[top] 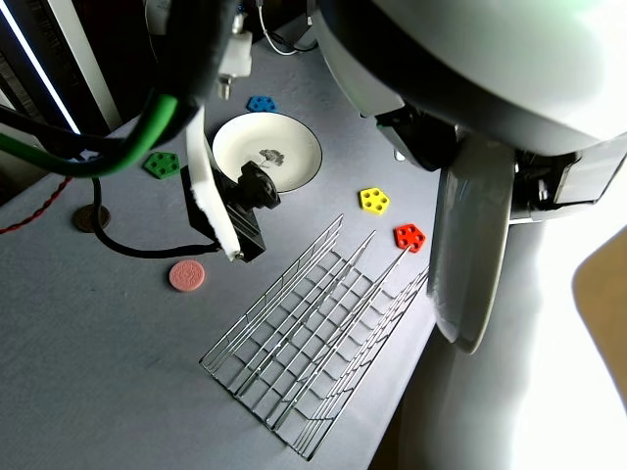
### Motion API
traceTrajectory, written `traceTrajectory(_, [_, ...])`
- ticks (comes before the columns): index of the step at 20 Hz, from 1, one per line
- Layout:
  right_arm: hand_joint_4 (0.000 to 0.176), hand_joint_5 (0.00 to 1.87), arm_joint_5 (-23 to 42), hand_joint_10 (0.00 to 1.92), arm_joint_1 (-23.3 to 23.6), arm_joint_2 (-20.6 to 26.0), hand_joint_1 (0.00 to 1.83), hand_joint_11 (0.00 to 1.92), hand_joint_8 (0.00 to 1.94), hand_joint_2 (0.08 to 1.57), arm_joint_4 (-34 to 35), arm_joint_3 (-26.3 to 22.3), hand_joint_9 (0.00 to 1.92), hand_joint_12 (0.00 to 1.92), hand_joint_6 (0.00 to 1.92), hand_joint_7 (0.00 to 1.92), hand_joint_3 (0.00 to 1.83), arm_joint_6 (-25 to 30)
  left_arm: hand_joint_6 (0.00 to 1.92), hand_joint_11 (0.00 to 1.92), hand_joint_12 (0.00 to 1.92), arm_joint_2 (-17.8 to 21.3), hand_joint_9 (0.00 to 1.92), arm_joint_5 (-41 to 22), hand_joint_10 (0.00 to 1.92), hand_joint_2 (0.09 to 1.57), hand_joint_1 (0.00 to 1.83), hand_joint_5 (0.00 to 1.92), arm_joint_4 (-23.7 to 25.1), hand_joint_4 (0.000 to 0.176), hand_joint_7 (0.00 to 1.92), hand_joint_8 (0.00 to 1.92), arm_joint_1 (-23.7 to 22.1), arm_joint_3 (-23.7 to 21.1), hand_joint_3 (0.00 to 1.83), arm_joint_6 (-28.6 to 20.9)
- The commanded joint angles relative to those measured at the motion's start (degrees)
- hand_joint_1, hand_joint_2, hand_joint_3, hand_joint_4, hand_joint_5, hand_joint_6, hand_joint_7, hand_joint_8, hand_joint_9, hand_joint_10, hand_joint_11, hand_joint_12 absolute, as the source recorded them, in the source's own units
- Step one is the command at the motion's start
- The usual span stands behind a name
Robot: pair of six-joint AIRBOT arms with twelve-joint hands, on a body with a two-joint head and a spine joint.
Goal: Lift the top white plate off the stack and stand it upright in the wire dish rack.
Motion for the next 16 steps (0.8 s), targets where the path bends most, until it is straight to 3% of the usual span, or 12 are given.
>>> traceTrajectory(1, [0.0,0.72,7.27,0.94,1.37,0.5,1.49,0.81,0.92,1.14,-0.61,-0.41,0.99,1.55,1.23,0.85,0.0,-0.07,0.0,0.0,0.31,0.21,0.04,-2.41,0.0,1.08,0.36,0.05,-4.61,0.0,0.05,0.0,-1.8,-0.34,0.0,0.22])
traceTrajectory(3, [0.0,0.74,6.87,0.94,1.43,0.42,1.48,0.82,0.92,1.14,-0.69,-0.61,0.98,1.54,1.22,0.84,0.0,-0.18,0.0,0.0,0.35,0.21,0.05,-2.4,0.0,1.08,0.36,0.05,-4.6,0.0,0.06,0.0,-1.79,-0.41,0.0,0.23])
traceTrajectory(7, [0.0,0.76,3.58,0.93,1.66,0.19,1.49,0.81,0.88,1.13,-2.16,-1.17,1.0,1.55,1.19,0.87,0.0,-0.26,0.01,0.0,0.22,0.21,0.01,-2.27,0.0,1.1,0.33,0.05,-4.51,0.0,0.05,0.0,-1.75,-0.65,0.0,0.26])
traceTrajectory(9, [0.0,0.76,3.49,0.94,1.66,0.28,1.48,0.81,0.92,1.14,-2.69,-1.65,0.99,1.54,1.2,0.84,0.0,-0.42,0.0,0.0,0.35,0.16,0.07,-2.19,0.01,1.1,0.34,0.08,-4.26,0.0,0.1,0.01,-1.79,-0.74,0.0,0.28])
traceTrajectory(13, [0.0,0.75,3.52,0.95,1.79,0.34,1.48,0.79,0.88,1.14,-3.9,-2.63,0.99,1.57,1.2,0.87,0.0,-0.42,0.0,0.0,0.13,0.03,0.02,-2.14,0.0,1.1,0.34,0.03,-3.9,0.0,0.03,0.0,-2.05,-0.77,0.0,0.48])
traceTrajectory(16, [0.0,0.78,3.96,0.93,2.23,0.41,1.48,0.81,0.89,1.13,-4.53,-3.2,0.98,1.54,1.2,0.85,0.0,-0.42,0.0,0.0,0.14,-0.06,0.03,-2.12,0.0,1.1,0.35,0.04,-3.68,0.0,0.04,0.0,-2.13,-0.7,0.0,0.54])
